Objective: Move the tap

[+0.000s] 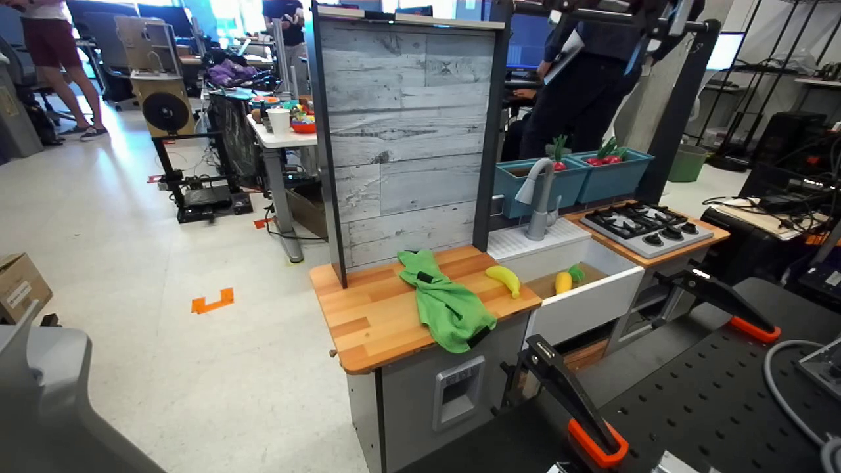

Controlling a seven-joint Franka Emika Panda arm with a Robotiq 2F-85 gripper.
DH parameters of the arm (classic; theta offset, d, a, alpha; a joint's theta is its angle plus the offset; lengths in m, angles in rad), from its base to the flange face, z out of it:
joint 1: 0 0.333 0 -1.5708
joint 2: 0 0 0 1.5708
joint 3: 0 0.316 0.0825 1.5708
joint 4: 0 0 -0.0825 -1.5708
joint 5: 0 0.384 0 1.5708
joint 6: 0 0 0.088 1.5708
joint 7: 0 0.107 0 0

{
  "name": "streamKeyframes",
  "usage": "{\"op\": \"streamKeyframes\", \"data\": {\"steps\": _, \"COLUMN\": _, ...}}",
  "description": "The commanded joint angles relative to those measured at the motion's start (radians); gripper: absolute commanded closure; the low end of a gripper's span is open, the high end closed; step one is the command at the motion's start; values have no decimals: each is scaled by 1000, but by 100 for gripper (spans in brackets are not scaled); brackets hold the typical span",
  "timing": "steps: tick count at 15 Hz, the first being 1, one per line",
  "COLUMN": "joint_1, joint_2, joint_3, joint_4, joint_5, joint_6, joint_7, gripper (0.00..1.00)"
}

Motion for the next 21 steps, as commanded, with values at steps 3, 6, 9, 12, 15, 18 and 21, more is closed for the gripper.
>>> {"op": "streamKeyframes", "data": {"steps": 3, "joint_1": -13, "joint_2": 242, "joint_3": -12, "joint_4": 270, "joint_5": 75, "joint_6": 51, "joint_7": 128, "gripper": 0}}
{"op": "streamKeyframes", "data": {"steps": 6, "joint_1": -6, "joint_2": 195, "joint_3": -9, "joint_4": 195, "joint_5": 47, "joint_6": 50, "joint_7": 95, "gripper": 0}}
{"op": "streamKeyframes", "data": {"steps": 9, "joint_1": -5, "joint_2": 188, "joint_3": -9, "joint_4": 189, "joint_5": 47, "joint_6": 50, "joint_7": 95, "gripper": 0}}
{"op": "streamKeyframes", "data": {"steps": 12, "joint_1": -5, "joint_2": 187, "joint_3": -9, "joint_4": 189, "joint_5": 47, "joint_6": 50, "joint_7": 95, "gripper": 0}}
{"op": "streamKeyframes", "data": {"steps": 15, "joint_1": 2, "joint_2": 220, "joint_3": -7, "joint_4": 188, "joint_5": 57, "joint_6": 115, "joint_7": 105, "gripper": 0}}
{"op": "streamKeyframes", "data": {"steps": 18, "joint_1": 5, "joint_2": 298, "joint_3": -4, "joint_4": 203, "joint_5": 68, "joint_6": 246, "joint_7": 114, "gripper": 0}}
{"op": "streamKeyframes", "data": {"steps": 21, "joint_1": -2, "joint_2": 372, "joint_3": -6, "joint_4": 223, "joint_5": 66, "joint_6": 343, "joint_7": 127, "gripper": 0}}
